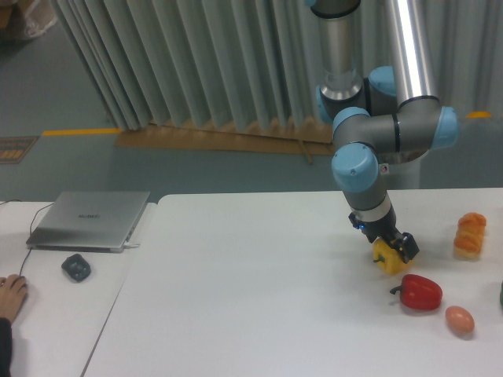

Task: Place the yellow pepper in a basket
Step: 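Close the gripper on the yellow pepper's stem end and lift it, then carry the yellow pepper past the orange item, out of view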

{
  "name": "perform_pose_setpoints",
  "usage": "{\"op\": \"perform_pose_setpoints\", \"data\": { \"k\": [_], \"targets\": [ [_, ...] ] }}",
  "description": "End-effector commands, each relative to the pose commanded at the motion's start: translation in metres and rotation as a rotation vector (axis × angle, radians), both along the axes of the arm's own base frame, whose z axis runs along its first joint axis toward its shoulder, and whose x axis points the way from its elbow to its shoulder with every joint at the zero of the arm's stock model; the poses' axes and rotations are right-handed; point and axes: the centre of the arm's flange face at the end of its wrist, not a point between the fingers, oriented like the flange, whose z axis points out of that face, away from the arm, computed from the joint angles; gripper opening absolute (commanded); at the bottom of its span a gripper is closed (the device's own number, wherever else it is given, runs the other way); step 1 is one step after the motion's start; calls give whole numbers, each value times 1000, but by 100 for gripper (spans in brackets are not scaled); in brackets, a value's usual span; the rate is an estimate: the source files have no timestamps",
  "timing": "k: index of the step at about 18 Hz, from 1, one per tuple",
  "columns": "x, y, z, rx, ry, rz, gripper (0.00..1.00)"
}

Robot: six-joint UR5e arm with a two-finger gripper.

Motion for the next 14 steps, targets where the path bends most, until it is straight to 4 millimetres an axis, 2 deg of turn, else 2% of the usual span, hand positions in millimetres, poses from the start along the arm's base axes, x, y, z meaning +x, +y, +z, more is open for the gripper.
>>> {"op": "perform_pose_setpoints", "data": {
  "k": [1, 2, 3, 9, 10, 11, 12, 14],
  "targets": [
    [0, 0, 0, 0, -2, 0, 74],
    [0, 0, 0, 1, -1, 0, 59],
    [-1, 1, 3, 6, 1, -1, 49],
    [-11, 2, 22, 11, -8, -4, 45],
    [-18, 3, 31, 16, -6, 1, 45],
    [-30, 0, 51, 37, -6, 20, 45],
    [-41, -4, 73, 69, -7, 36, 45],
    [-69, -18, 100, 104, -10, 19, 45]
  ]
}}
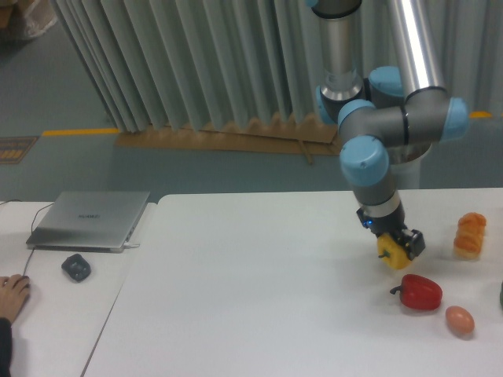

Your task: Place the yellow pepper in a basket

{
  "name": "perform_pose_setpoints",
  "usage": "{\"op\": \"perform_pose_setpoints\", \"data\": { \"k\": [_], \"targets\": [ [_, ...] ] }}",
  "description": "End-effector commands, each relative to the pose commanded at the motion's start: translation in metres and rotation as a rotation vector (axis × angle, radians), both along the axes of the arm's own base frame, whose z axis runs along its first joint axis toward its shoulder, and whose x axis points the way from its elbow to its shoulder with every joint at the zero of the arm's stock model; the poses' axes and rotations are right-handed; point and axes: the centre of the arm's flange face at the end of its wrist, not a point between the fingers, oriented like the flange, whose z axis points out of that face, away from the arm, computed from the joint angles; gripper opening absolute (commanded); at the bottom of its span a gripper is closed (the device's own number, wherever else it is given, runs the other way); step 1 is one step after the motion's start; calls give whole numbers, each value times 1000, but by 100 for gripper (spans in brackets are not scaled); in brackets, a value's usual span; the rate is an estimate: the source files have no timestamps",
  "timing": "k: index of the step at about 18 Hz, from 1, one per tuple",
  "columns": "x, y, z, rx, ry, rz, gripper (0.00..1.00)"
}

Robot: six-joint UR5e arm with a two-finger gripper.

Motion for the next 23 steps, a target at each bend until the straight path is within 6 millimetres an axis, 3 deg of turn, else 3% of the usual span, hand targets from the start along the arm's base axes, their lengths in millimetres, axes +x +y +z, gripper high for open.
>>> {"op": "perform_pose_setpoints", "data": {
  "k": [2, 7, 15, 20, 23],
  "targets": [
    [-28, -23, 29, 23, 8, -32, 43],
    [-94, -82, 37, 0, -20, -155, 43],
    [-171, -156, 47, 2, -3, -256, 43],
    [-205, -179, 27, -11, 2, -297, 43],
    [-228, -189, 2, -20, -12, -331, 43]
  ]
}}
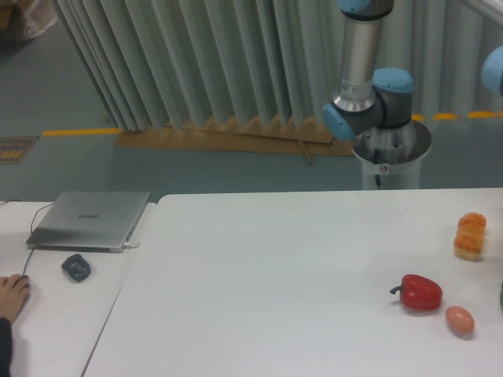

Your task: Place the yellow pepper in a basket

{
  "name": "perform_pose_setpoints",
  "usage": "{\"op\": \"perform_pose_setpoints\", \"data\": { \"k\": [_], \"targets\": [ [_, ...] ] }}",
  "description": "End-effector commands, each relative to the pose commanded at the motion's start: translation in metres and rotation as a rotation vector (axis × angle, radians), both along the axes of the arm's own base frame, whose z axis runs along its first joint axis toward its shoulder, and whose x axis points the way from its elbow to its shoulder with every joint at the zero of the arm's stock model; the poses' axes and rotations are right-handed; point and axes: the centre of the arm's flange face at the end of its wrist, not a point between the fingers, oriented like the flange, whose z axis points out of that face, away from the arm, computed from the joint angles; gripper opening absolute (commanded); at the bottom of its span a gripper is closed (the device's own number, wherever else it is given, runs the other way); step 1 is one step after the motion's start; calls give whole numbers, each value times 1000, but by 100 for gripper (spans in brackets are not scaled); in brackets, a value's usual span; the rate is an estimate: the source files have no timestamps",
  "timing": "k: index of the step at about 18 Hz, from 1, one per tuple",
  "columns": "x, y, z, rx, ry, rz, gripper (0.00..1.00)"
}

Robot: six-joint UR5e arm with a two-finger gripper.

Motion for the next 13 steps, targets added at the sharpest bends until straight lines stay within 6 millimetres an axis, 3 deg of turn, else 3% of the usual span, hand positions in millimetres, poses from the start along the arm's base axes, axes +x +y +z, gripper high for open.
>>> {"op": "perform_pose_setpoints", "data": {
  "k": [7, 11, 12, 13],
  "targets": [
    [-4, -1, -6, -7, -6, -36, 45],
    [-11, -8, -1, -8, 4, -78, 46],
    [-16, -13, 0, -9, 9, -92, 50],
    [-20, -16, -1, -7, 17, -111, 73]
  ]
}}
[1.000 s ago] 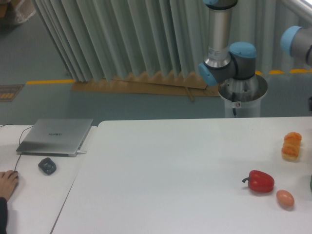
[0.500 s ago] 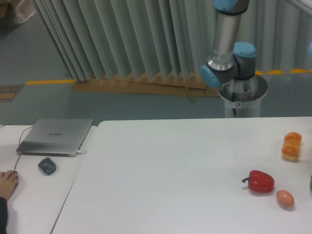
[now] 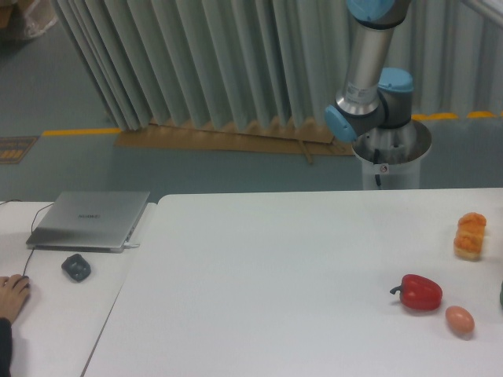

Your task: Place the yellow pepper in a basket

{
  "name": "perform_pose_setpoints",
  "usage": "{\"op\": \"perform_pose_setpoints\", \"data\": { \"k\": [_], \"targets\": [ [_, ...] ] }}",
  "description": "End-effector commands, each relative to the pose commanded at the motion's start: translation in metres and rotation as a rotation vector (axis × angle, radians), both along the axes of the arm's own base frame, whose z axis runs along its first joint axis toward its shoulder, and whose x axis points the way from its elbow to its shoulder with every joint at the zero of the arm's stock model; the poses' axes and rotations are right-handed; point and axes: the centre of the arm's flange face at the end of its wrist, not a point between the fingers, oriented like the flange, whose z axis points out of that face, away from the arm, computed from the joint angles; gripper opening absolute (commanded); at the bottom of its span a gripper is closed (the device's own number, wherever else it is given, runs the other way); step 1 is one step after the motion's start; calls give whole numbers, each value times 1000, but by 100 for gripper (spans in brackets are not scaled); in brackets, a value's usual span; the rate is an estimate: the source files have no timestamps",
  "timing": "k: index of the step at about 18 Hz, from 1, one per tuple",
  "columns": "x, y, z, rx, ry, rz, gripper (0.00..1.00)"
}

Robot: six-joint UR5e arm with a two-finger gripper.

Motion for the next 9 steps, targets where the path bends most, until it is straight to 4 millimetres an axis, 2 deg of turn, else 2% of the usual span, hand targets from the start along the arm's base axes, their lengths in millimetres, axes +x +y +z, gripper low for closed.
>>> {"op": "perform_pose_setpoints", "data": {
  "k": [1, 2, 3, 4, 9],
  "targets": [
    [-1, -1, 0, 0, 6, -14, 77],
    [-1, 0, -1, 1, 6, -9, 77],
    [-2, 1, -2, 1, 7, -9, 83],
    [-2, 2, -2, 2, 6, -12, 99],
    [-1, 6, 0, 10, 18, -7, 100]
  ]
}}
